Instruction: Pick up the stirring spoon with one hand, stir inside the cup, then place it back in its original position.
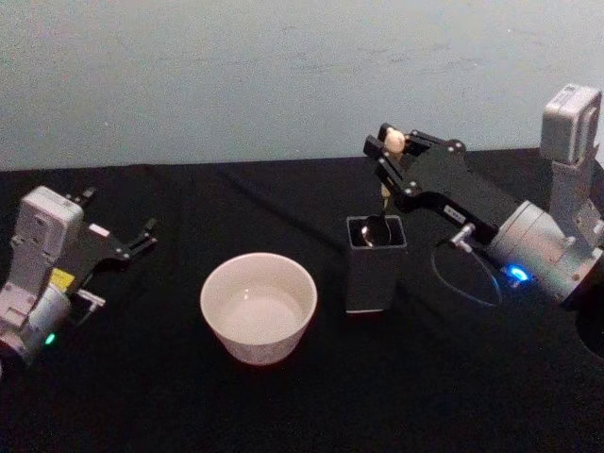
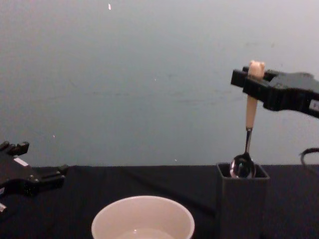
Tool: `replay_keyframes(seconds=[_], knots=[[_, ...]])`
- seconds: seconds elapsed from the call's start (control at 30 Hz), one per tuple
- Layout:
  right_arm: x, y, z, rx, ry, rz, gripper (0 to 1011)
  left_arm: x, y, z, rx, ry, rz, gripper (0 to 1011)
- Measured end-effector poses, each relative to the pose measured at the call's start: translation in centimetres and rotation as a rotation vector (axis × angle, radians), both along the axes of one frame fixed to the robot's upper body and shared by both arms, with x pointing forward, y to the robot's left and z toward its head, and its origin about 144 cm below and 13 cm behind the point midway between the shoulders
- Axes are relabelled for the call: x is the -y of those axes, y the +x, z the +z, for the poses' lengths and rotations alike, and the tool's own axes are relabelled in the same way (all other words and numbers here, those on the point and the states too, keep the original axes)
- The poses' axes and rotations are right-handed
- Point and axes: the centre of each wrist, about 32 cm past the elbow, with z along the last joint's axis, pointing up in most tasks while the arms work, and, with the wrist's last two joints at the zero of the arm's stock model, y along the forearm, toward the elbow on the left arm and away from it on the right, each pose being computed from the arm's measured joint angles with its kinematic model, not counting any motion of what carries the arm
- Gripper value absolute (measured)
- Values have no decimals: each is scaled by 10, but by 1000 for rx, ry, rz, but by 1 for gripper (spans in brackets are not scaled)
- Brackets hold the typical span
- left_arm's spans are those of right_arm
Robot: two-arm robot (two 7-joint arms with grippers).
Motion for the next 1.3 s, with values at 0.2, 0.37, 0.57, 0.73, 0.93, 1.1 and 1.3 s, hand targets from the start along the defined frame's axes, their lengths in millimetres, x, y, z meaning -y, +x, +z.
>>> replay_keyframes(seconds=[0.2,0.37,0.57,0.73,0.93,1.1,1.3], knots=[[-6,1,-10,-35,7,-8,214,0,0,0,0,0,0,1001],[-10,3,-20,-72,14,-21,214,0,0,0,0,0,0,1001],[-12,5,-32,-115,27,-37,214,0,0,0,0,0,0,1001],[-12,5,-40,-141,46,-42,214,0,0,0,0,0,0,1001],[-13,5,-48,-163,65,-48,214,0,0,0,0,0,0,1001],[-13,4,-54,-175,74,-50,214,0,0,0,0,0,0,1001],[-14,4,-58,-186,79,-57,214,0,0,0,0,0,0,1001]])
